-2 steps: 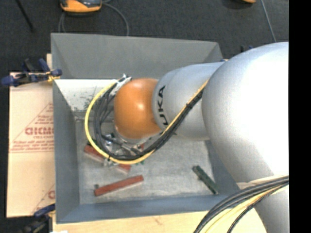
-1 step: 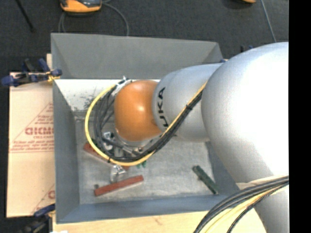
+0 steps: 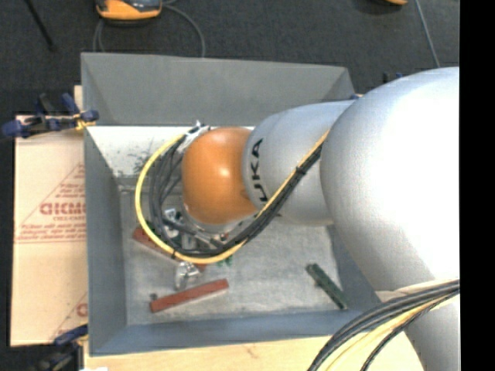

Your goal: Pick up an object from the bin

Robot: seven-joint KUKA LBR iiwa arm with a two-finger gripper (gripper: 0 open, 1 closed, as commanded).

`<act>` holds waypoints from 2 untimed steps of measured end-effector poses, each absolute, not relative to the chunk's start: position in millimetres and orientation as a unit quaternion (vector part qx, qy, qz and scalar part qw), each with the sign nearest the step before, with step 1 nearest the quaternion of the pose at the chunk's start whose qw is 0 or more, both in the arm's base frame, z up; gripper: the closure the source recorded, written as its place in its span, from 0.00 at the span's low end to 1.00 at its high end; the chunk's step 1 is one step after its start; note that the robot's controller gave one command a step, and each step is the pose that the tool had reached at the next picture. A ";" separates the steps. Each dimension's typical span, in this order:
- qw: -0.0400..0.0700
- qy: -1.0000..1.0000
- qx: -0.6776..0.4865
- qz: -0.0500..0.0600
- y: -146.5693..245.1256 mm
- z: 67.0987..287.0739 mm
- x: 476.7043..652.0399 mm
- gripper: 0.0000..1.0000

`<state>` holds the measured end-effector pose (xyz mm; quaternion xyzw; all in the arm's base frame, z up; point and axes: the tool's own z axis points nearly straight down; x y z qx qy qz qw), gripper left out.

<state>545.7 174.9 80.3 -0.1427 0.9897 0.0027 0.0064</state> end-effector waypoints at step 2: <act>0.001 0.992 -0.124 0.002 240.5 79.1 567.0 1.00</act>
Offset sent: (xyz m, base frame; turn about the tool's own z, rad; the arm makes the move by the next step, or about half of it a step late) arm 0.0181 0.0638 -0.0088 0.0394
